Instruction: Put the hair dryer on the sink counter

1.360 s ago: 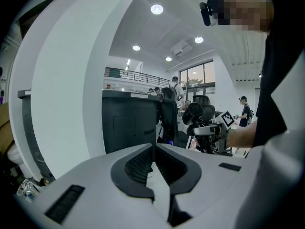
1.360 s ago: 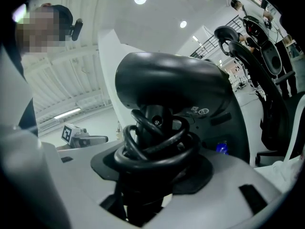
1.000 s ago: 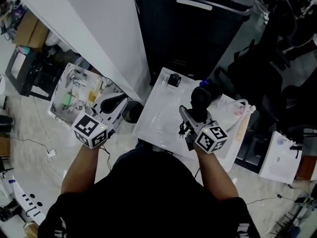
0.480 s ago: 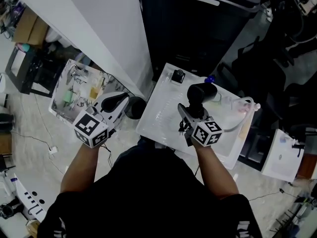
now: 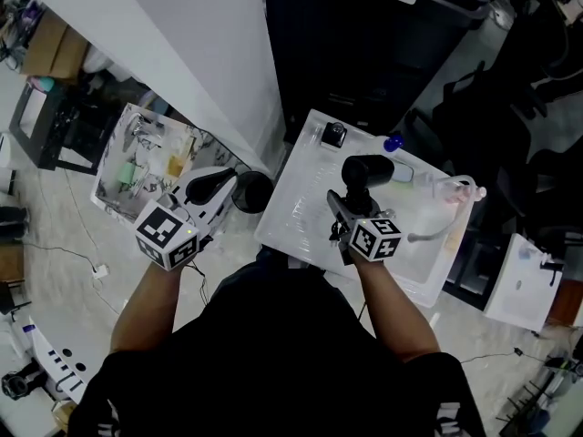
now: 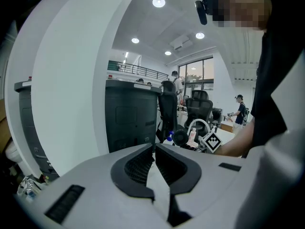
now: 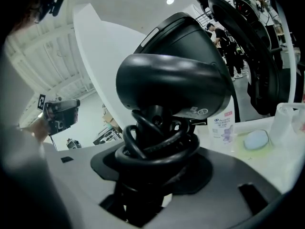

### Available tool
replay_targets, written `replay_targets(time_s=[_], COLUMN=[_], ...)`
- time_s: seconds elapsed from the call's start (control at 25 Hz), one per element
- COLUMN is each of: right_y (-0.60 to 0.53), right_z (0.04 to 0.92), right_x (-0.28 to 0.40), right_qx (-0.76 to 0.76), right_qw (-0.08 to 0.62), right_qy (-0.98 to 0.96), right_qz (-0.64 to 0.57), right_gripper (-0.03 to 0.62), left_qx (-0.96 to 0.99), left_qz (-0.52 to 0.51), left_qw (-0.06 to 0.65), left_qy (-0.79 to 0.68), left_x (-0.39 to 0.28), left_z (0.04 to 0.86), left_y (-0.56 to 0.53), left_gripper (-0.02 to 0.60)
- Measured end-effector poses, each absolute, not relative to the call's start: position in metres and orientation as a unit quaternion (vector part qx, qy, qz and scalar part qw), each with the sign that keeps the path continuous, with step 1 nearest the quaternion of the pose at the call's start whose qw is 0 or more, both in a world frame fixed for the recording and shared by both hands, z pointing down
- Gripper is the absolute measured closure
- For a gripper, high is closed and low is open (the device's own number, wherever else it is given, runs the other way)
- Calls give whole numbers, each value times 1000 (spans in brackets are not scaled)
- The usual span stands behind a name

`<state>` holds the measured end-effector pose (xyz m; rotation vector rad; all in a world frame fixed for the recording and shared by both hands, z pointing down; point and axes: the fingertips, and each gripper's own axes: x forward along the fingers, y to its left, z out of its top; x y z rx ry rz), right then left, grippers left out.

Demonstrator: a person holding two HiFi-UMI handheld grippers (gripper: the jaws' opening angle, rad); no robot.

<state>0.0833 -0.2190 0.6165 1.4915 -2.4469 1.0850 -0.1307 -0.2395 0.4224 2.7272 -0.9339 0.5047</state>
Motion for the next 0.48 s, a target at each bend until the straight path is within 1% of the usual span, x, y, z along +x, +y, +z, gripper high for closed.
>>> replay_targets(time_s=[0.48], right_y=[-215], right_z=[676], right_x=[69], right_qx=[485], right_qw=[79], right_qy=[-780], right_qz=[388], right_gripper=[321], left_qx=[925], left_qz=[176], left_qw=[121], left_qy=[-315], left_x=[-136], left_z=[437], left_y=[-244], left_gripper=[543])
